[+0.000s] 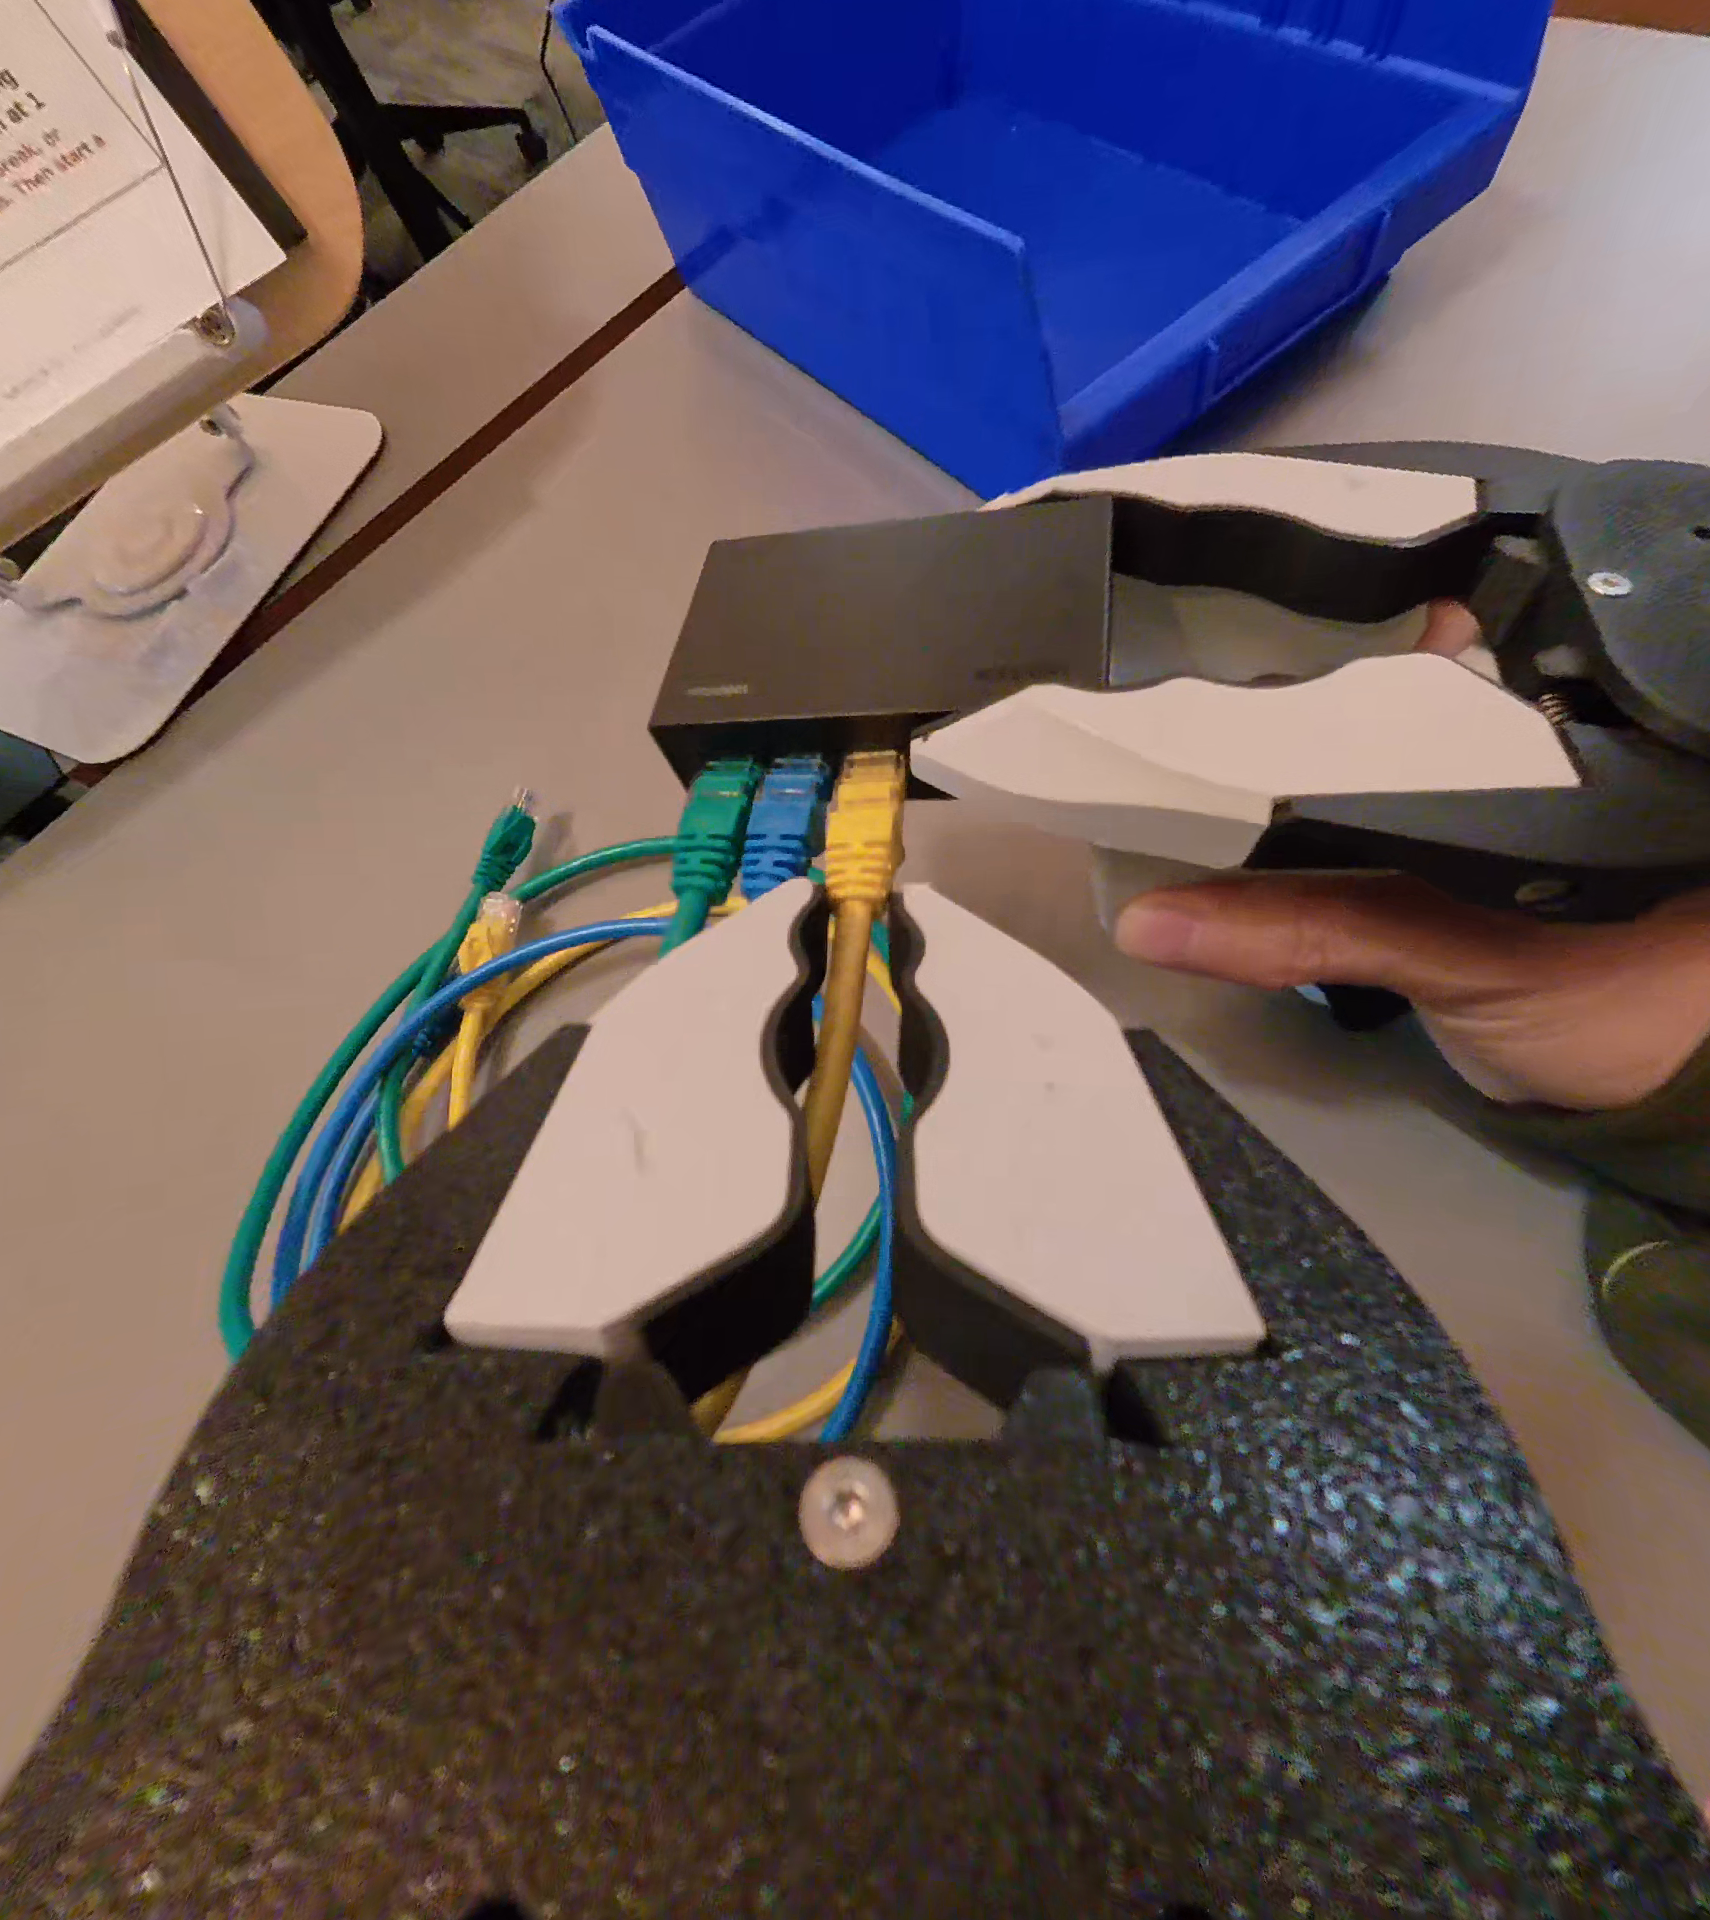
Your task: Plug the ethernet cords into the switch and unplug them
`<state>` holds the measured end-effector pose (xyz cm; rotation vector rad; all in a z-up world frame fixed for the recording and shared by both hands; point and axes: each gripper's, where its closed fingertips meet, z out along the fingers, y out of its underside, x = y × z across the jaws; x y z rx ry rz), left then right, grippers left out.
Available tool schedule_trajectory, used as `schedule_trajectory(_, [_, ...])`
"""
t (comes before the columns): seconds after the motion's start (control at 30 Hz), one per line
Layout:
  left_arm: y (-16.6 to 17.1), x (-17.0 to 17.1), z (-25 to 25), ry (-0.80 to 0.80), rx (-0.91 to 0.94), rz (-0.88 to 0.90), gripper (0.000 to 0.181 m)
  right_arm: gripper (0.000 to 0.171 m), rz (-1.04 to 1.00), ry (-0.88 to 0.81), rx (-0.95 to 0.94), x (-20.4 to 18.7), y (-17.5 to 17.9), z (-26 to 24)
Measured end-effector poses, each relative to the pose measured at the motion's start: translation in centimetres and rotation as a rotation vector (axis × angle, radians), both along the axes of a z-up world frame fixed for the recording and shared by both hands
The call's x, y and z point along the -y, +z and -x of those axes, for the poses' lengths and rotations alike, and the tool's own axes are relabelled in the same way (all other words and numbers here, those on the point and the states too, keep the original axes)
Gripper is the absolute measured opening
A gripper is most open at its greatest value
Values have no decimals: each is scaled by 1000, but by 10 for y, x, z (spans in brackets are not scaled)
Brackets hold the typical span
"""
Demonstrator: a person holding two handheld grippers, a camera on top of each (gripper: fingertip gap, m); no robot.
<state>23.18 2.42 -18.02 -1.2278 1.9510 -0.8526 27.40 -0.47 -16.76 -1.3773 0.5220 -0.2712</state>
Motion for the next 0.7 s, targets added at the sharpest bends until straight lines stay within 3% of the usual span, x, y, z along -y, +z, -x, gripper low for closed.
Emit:
schedule_trajectory(0.43, [-1,-2,3,31,-20,7,9,62,-19,57,-22,-2,0,3])
schedule_trajectory(0.63, [14,-2,-6,-4,170,-236,9,62,-52,79,-56,0,1,2])
schedule_trajectory(0.7, [16,-3,-8,-19,204,-244,8,62,-47,69,-50,-1,1,1])
